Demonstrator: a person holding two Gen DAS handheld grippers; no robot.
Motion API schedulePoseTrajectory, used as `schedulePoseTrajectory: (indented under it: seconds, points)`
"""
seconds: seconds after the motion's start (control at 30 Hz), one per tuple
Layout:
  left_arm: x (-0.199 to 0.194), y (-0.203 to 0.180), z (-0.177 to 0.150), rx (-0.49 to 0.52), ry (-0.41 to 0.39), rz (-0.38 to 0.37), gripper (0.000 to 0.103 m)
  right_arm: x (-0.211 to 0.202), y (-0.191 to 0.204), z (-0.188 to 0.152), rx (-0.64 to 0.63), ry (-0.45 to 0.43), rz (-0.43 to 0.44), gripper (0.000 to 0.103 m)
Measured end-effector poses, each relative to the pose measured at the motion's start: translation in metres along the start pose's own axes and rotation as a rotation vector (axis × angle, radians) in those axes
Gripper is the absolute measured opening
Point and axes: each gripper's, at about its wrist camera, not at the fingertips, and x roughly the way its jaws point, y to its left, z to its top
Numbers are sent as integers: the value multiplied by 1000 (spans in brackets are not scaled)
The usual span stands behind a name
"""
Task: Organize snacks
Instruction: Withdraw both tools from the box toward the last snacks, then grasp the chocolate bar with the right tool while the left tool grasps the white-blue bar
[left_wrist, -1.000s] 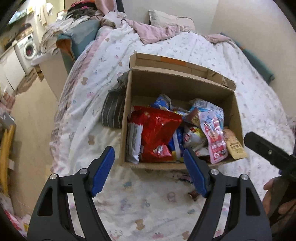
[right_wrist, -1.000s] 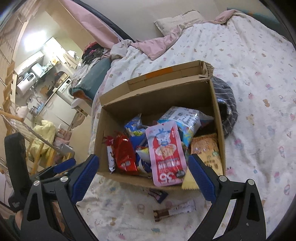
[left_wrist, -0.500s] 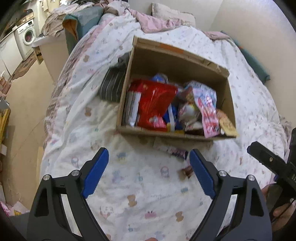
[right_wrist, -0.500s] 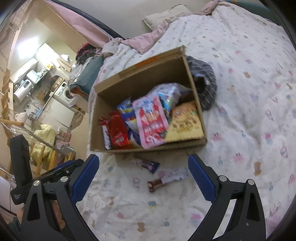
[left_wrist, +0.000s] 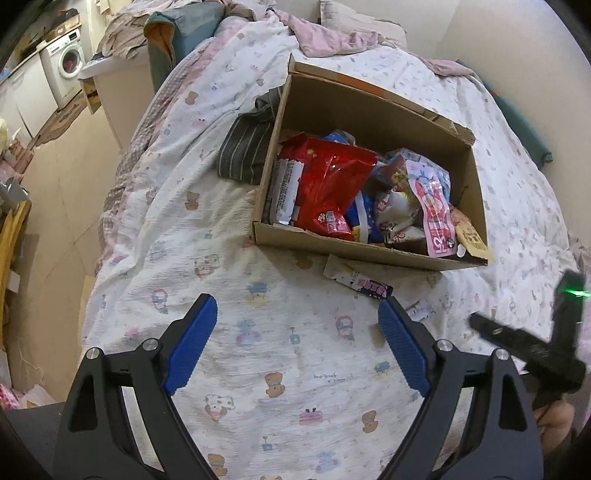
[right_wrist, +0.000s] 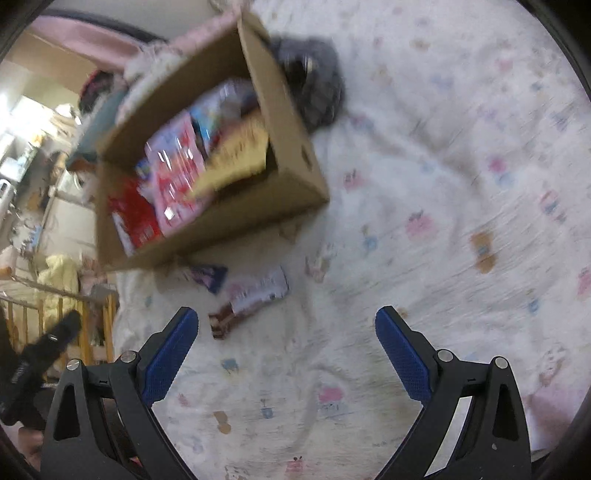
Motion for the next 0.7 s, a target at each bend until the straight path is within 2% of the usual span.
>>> schedulePoseTrajectory:
  seconds: [0.1,0.17,0.33,0.47,0.5,0.6,0.7]
  points:
    - [2,2,1,-5,6,0,87,26,4,2,52,88,82,98]
    - [3,4,0,-9,13,-4,87,40,10,5,60,115,99,89]
    - [8,15,-2,-10,24,19,87,69,25,12,57,141,74,72]
    - [14,29,-6,-30,38,49,87,86,26,11,47,145,-10,62]
    - [16,32,-7,-40,45,52,87,86,27,10,37,141,-20,58]
    - [21,35,-9,-62,59,62,87,81,27,7,10,134,-60,33]
    - [27,25,-11,-64,50,105,87,74,21,7,13,128,-47,26]
